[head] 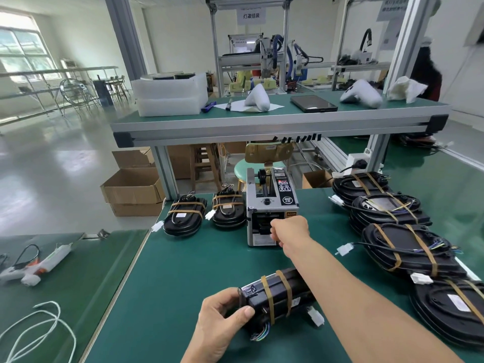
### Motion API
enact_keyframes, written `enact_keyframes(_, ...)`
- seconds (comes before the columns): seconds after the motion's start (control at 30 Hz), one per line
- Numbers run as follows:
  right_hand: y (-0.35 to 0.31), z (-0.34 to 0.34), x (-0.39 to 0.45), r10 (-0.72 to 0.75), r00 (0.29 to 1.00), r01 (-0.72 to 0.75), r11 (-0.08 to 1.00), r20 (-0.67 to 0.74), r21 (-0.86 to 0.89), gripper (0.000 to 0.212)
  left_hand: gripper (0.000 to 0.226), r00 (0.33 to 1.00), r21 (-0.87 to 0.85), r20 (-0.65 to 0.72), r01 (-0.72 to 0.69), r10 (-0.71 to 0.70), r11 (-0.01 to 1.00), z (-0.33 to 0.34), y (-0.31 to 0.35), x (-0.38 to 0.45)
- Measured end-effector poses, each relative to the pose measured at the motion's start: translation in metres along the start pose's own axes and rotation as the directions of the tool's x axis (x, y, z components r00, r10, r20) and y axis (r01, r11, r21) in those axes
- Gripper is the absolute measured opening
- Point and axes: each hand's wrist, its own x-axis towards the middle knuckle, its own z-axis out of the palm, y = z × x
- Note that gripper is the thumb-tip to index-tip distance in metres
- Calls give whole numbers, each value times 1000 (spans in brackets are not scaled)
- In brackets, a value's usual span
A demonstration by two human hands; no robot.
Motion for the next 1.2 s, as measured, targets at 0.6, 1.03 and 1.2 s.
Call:
enact_keyframes(0.6, 3, 21, 15, 232, 971, -196, 900, -48, 389, 24, 58, 1000, -7, 7, -5, 5, 1000, 0, 1, 0)
enact_keyframes(1.03, 16, -94, -58, -313, 941, 306, 950, 126, 67, 13, 59, 1000, -35, 10, 11, -11, 999, -3, -8, 1)
enact_keyframes(1.2, 58, -115, -79, -299, 937, 290, 954, 181, 75, 8, 59, 1000, -29, -6, 10, -11, 1000, -3, -8, 2)
